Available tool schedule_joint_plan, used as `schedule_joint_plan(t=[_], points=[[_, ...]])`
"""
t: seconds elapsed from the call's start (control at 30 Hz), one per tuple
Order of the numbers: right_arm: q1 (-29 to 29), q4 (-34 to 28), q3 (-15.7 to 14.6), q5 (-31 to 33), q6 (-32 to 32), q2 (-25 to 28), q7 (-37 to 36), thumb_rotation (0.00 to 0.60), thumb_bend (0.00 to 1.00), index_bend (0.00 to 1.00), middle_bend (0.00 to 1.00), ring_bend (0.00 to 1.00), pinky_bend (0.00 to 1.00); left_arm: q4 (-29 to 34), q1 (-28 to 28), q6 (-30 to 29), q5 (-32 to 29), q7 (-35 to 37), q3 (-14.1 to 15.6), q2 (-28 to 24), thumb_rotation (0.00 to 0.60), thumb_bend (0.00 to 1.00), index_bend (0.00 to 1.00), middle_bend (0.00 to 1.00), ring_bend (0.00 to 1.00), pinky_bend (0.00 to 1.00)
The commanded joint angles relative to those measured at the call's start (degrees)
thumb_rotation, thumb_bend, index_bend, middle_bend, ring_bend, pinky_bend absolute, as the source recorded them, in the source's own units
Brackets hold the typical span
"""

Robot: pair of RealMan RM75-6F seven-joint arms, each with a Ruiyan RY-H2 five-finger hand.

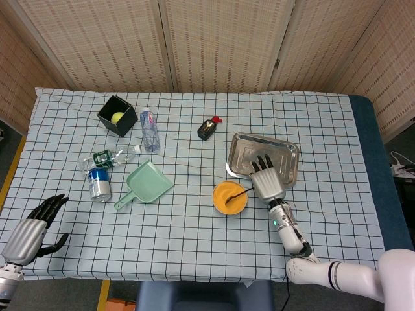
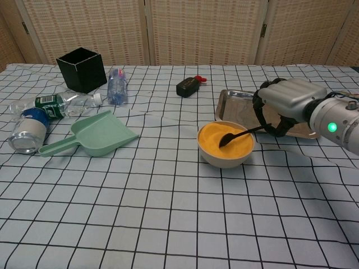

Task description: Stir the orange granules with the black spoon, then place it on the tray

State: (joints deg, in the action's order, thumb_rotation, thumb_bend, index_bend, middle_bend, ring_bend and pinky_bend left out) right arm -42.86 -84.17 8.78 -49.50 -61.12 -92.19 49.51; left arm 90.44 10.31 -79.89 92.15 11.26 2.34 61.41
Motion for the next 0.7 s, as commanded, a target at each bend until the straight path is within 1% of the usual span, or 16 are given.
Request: schedule_joint_plan(t=[0.03,0.37,0.53,0.6,0.7], points=[[-0.3,-1.4,-0.3,0.7,0.3,1.2,1.0,0.6,0.93,1.0,0.18,0.0,0.0,0.1,0.0,-0.1,0.1,0.0,0.0,0.0,0.6,0.39,0.0,0.0,0.0,0.16],[-1.9,-6.4,-1.1,2.8,1.7,5.6,3.0,0.6,0.93,1.0,0.18,0.0,0.0,0.0,-0.1,-0.4,0.4,0.2,0.0,0.0,0.6,0.39,0.0,0.0,0.0,0.16],[-2.2,-7.2,-1.1,3.3,1.7,6.3,2.9,0.6,0.93,1.0,0.18,0.0,0.0,0.1,0.0,-0.4,0.4,0.2,0.0,0.0,0.6,0.39,0.0,0.0,0.0,0.16],[-1.8,-6.6,-0.7,1.7,-0.9,5.5,1.6,0.6,0.93,1.0,0.18,0.0,0.0,0.2,-0.1,-0.7,0.7,0.1,0.1,-0.1,0.6,0.39,0.0,0.0,0.0,0.16],[-0.5,-4.1,-0.2,-2.4,-5.6,3.3,-1.3,0.6,0.93,1.0,0.18,0.0,0.0,0.2,-0.2,-0.8,0.7,0.1,0.1,-0.1,0.6,0.39,0.0,0.0,0.0,0.16]])
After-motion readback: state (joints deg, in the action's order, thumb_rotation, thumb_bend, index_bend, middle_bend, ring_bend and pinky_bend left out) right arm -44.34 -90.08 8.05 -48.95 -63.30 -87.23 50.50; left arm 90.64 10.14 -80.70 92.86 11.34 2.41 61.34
